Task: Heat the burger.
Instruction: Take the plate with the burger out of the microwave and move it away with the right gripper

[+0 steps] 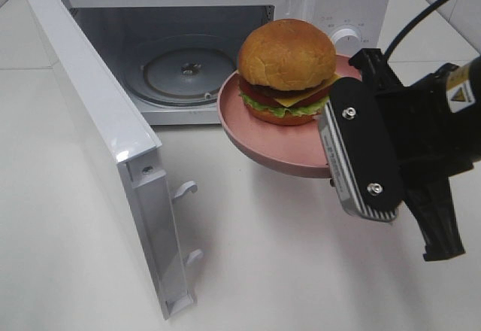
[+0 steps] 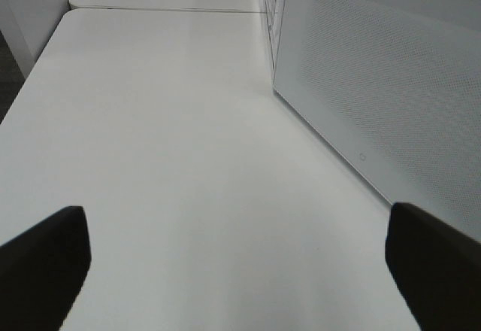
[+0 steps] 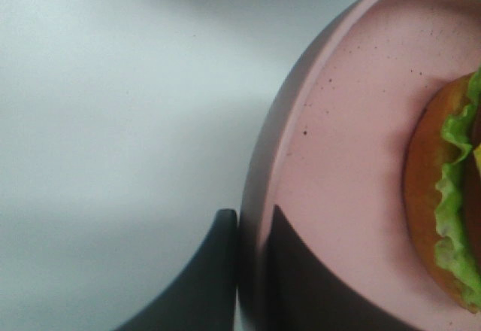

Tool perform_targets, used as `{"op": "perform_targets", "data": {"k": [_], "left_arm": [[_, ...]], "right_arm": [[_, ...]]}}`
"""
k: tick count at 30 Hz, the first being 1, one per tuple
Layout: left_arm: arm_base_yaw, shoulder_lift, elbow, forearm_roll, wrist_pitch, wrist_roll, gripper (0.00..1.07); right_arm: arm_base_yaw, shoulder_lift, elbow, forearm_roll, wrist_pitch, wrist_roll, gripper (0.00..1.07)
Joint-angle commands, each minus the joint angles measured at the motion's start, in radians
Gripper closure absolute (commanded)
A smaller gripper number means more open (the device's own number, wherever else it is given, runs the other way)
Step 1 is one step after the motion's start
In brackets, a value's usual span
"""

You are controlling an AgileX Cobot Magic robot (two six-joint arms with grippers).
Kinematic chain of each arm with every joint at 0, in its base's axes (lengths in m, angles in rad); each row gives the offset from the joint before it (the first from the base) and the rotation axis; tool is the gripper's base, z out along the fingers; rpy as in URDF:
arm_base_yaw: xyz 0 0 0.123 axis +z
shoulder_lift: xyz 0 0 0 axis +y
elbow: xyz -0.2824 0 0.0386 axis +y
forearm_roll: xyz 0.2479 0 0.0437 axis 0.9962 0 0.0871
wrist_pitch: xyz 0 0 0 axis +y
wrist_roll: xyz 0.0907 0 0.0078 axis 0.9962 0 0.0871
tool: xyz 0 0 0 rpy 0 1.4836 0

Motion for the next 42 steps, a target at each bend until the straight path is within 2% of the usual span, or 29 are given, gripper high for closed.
{"op": "perform_targets", "data": {"k": [1, 7, 15, 23, 25, 27, 35, 42], "left_arm": [[0.004, -0.004, 0.001, -0.005, -0.002, -0.005, 0.06], [0.004, -0.004, 0.001, -0.005, -0.002, -0.005, 0.06], [0.004, -0.004, 0.001, -0.005, -0.002, -0.005, 0.06], [0.004, -0.004, 0.001, -0.005, -0.002, -0.005, 0.06], [0.004, -0.004, 0.001, -0.005, -0.002, -0.005, 0.06], [0.004, -0.004, 0.001, -0.005, -0.002, -0.005, 0.06], [0.004, -0.004, 0.001, -0.005, -0.002, -0.005, 0.06], [0.004, -0.004, 0.001, -0.005, -0.002, -0.005, 0.06]], "right_arm": [[0.001, -0.057, 0.015, -0.022, -0.056, -0.003, 1.07], [-0.004, -0.16, 0.077, -0.043, -0.056, 0.049, 1.07], [-0.105, -0.251, 0.177, -0.134, -0.077, 0.192, 1.07], [-0.16, -0.269, 0.239, -0.147, -0.142, 0.283, 1.07], [-0.215, -0.269, 0.288, -0.206, -0.191, 0.375, 1.07], [-0.228, -0.269, 0.294, -0.224, -0.199, 0.399, 1.07], [-0.355, -0.238, 0.301, -0.43, -0.206, 0.699, 1.07], [-0.4, -0.187, 0.3, -0.599, -0.187, 0.944, 1.07]]}}
